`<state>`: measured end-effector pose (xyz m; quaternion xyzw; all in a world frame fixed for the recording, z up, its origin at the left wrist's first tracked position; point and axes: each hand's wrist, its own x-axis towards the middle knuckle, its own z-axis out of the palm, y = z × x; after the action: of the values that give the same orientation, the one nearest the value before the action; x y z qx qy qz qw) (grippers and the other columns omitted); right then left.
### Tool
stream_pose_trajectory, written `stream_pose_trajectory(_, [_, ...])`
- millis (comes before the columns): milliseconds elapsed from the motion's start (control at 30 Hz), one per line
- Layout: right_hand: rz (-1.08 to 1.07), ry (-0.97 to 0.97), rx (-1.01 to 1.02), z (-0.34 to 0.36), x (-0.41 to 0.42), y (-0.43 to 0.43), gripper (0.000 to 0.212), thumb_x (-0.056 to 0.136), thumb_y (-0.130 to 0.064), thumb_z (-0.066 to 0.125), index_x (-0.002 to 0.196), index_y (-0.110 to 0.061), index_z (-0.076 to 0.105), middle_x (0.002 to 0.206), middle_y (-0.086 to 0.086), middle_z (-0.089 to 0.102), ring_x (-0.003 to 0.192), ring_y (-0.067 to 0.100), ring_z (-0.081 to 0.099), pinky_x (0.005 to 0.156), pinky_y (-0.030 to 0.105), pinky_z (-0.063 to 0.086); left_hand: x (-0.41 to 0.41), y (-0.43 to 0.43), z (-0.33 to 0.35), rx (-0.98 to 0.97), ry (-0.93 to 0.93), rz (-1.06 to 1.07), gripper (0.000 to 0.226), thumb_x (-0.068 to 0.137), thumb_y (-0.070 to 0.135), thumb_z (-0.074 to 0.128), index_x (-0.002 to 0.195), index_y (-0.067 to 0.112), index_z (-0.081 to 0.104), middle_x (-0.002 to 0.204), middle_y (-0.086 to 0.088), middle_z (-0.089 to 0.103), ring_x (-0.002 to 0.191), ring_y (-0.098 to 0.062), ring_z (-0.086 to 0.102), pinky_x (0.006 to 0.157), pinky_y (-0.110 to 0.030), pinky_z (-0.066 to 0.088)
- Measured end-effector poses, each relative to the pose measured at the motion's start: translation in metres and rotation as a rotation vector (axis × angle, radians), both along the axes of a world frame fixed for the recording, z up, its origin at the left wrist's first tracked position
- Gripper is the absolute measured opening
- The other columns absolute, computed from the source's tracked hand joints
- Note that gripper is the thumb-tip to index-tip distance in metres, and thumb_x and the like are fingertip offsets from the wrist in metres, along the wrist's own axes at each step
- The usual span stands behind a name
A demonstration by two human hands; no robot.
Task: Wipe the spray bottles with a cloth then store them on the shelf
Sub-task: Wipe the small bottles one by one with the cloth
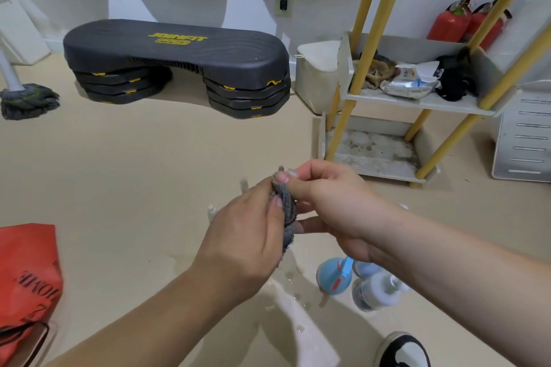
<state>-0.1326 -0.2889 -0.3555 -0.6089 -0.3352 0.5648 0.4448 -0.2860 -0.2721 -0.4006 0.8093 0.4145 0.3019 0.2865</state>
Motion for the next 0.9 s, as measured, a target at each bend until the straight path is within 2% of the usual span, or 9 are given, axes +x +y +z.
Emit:
stream_pose_trajectory(167, [-0.115,-0.062,0.055,-0.002,0.006,0.006,0.013,0.098,-0.017,0.070,0.093,-0.010,0.061,0.083,0.009,0.063,0.070,0.019,0.063,0.078,0.047,0.064,-0.006,0.022,-0.010,-0.812,-0.271,0.081,0.037,0.110,0.027,0.040,0.105,-0.002,0.062,0.083,-0.007,0.077,0.066,-0.022,0.068,0.063,-0.039,0.054])
stream_pose_trajectory(267, [-0.141,-0.017,0.041,-0.001,0.013,0.010,0.013,0.098,-0.018,0.070,0.095,-0.011,0.061,0.085,0.005,0.063,0.068,0.017,0.064,0.078,0.046,0.066,-0.005,0.021,-0.012,-0.882,-0.278,0.145,0.037,0.107,0.032,0.043,0.094,0.003,0.062,0.083,-0.011,0.077,0.068,-0.026,0.068,0.065,-0.034,0.048])
stream_pose_trajectory(367, [-0.144,0.037,-0.001,-0.003,0.013,0.007,0.017,0.096,-0.021,0.074,0.093,-0.014,0.059,0.086,0.005,0.066,0.063,0.017,0.065,0.069,0.038,0.065,0.005,0.007,-0.008,-0.612,-0.199,0.080,0.037,0.109,0.047,0.033,0.089,0.027,0.057,0.071,0.003,0.063,0.060,-0.020,0.057,0.058,-0.033,0.049])
stream_pose_trajectory(433, [-0.106,0.046,-0.023,-0.006,0.006,0.002,0.021,0.094,-0.023,0.077,0.094,-0.014,0.058,0.085,0.007,0.069,0.063,0.017,0.066,0.060,0.034,0.062,0.006,0.003,-0.013,-0.124,-0.015,-0.036,0.034,0.106,0.041,0.027,0.115,0.041,0.059,0.083,0.014,0.063,0.078,-0.009,0.059,0.071,-0.034,0.051])
stream_pose_trajectory(500, [-0.093,0.052,-0.028,-0.007,0.002,0.001,0.023,0.093,-0.023,0.077,0.096,-0.014,0.057,0.082,0.008,0.071,0.062,0.018,0.067,0.057,0.031,0.060,0.002,0.009,-0.020,0.001,0.026,-0.057,0.038,0.104,0.037,0.030,0.133,0.043,0.055,0.094,0.017,0.065,0.088,-0.005,0.057,0.077,-0.030,0.048])
stream_pose_trajectory(600, [-0.167,0.048,-0.031,-0.006,0.009,0.005,0.024,0.094,-0.021,0.076,0.092,-0.014,0.053,0.087,0.009,0.071,0.067,0.023,0.069,0.066,0.038,0.065,-0.004,0.017,-0.028,-0.469,-0.171,0.002,0.029,0.109,0.049,0.032,0.119,0.051,0.058,0.083,0.014,0.066,0.074,-0.011,0.061,0.074,-0.031,0.052])
stream_pose_trajectory(733, [-0.230,0.076,-0.055,-0.006,0.020,0.009,0.024,0.096,-0.022,0.074,0.094,-0.013,0.052,0.101,0.012,0.069,0.080,0.033,0.067,0.070,0.044,0.066,0.000,0.019,-0.026,-0.885,-0.252,0.165,0.038,0.108,0.048,0.042,0.088,0.022,0.061,0.079,0.000,0.068,0.071,-0.020,0.064,0.073,-0.034,0.051])
stream_pose_trajectory(833, [-0.158,0.027,-0.040,-0.004,0.025,0.010,0.027,0.095,-0.028,0.075,0.103,-0.008,0.058,0.099,0.016,0.069,0.081,0.029,0.067,0.073,0.044,0.066,0.001,0.020,-0.021,-1.033,-0.362,0.156,0.034,0.103,0.044,0.049,0.102,0.017,0.070,0.100,-0.010,0.078,0.095,-0.032,0.076,0.098,-0.049,0.057])
stream_pose_trajectory(900, [-0.086,-0.073,-0.005,-0.001,0.029,0.010,0.023,0.096,-0.027,0.073,0.106,-0.007,0.066,0.099,0.016,0.070,0.080,0.024,0.067,0.081,0.046,0.065,-0.001,0.024,-0.016,-1.140,-0.443,0.152,0.039,0.104,0.039,0.049,0.107,0.005,0.067,0.101,-0.016,0.077,0.093,-0.036,0.074,0.095,-0.049,0.056])
